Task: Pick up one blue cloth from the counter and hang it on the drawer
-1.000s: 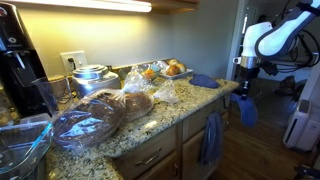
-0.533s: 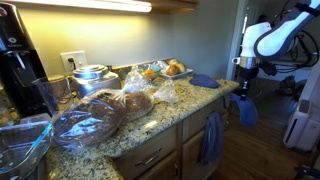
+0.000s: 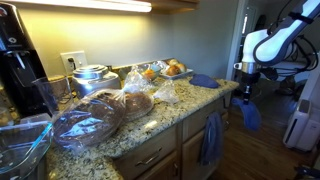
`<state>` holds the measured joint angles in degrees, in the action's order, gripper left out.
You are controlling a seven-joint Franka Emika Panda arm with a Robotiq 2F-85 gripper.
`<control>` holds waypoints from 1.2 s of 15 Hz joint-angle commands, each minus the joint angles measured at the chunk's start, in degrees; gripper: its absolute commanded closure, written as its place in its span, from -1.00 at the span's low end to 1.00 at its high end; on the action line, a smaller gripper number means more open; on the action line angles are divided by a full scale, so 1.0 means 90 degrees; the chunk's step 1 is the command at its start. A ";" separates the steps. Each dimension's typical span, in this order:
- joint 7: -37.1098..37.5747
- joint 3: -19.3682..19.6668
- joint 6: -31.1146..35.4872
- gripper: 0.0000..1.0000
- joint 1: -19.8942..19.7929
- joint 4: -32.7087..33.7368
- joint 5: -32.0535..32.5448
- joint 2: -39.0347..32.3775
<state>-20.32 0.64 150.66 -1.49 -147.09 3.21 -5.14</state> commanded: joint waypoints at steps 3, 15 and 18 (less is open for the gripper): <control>-0.0969 -0.0117 0.0514 0.85 -0.0313 0.0081 -0.0619 -0.0429; -0.2219 -0.0819 0.1040 0.86 -0.0919 0.0470 -0.1720 -0.1037; -0.2236 -0.0848 0.1001 0.86 -0.1011 0.0518 -0.1731 -0.1171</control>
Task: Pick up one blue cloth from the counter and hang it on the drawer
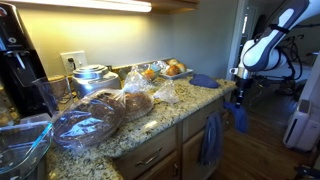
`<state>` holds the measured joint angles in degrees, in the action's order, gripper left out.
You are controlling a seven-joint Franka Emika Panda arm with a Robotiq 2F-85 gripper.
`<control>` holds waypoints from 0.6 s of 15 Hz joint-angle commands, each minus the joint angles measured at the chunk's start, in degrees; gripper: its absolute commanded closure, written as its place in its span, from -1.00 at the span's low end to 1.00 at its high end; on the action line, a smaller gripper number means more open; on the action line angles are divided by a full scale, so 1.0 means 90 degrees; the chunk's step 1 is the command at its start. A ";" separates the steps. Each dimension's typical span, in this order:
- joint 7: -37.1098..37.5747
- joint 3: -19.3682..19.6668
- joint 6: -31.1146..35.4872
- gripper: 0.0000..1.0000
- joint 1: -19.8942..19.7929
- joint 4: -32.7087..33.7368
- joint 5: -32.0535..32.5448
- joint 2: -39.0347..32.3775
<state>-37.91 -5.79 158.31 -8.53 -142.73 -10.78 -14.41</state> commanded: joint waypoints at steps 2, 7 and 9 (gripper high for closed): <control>-0.0287 -0.0147 0.0209 0.86 -0.0310 0.0044 -0.0159 -0.0227; -0.0249 -0.0217 0.0437 0.86 -0.0507 0.0141 -0.0125 -0.0471; -0.0239 -0.0288 0.0479 0.86 -0.0597 0.0217 -0.0130 -0.0586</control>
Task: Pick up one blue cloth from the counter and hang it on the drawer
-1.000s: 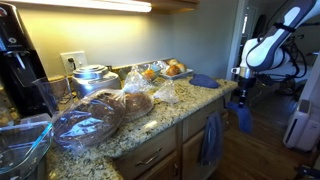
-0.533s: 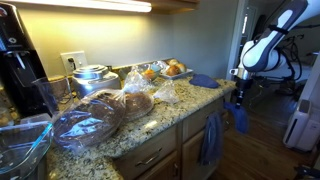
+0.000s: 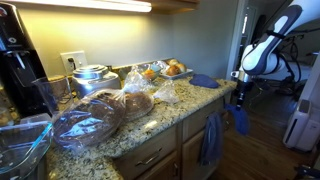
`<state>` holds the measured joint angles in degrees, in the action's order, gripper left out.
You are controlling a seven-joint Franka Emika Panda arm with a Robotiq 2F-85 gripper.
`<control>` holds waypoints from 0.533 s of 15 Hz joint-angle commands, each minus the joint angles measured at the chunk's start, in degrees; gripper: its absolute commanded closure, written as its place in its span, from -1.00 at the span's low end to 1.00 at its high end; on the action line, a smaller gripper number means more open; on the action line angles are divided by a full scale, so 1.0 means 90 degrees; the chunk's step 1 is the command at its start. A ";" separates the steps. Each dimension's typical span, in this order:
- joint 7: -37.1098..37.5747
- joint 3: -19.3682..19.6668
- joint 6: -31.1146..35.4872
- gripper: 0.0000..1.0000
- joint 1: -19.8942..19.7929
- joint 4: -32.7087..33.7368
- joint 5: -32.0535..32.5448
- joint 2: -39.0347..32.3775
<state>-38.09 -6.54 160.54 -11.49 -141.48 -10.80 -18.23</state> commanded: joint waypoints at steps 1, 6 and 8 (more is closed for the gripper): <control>-0.0227 -0.0259 0.0225 0.86 -0.0308 0.0122 -0.0134 -0.0236; -0.0171 -0.0415 0.0184 0.86 -0.0422 0.0251 -0.0043 -0.0491; -0.0168 -0.0439 0.0205 0.86 -0.0467 0.0258 -0.0028 -0.0554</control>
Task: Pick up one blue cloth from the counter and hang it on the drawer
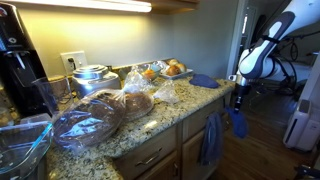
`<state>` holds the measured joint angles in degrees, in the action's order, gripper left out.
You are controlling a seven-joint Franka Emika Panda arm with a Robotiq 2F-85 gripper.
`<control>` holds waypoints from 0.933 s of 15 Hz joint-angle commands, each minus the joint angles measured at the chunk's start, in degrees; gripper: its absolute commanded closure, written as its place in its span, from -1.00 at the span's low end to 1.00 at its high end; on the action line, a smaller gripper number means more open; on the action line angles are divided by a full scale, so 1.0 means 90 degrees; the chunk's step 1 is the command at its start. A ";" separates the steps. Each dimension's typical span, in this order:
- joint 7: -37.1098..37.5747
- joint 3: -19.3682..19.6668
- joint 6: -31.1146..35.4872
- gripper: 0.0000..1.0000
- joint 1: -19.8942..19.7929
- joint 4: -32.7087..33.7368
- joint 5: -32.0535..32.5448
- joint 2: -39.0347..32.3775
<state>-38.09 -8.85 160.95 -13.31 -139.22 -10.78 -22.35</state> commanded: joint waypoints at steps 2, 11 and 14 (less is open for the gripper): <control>-0.0193 -0.0233 0.0181 0.86 -0.0358 0.0004 -0.0061 -0.0145; -0.0110 -0.0202 0.0306 -0.06 -0.0375 -0.0035 0.0157 -0.0063; -0.0053 -0.0143 0.0253 -0.46 -0.0333 -0.0126 0.0257 0.0103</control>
<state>-38.33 -10.23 161.90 -15.82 -138.70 -10.04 -23.48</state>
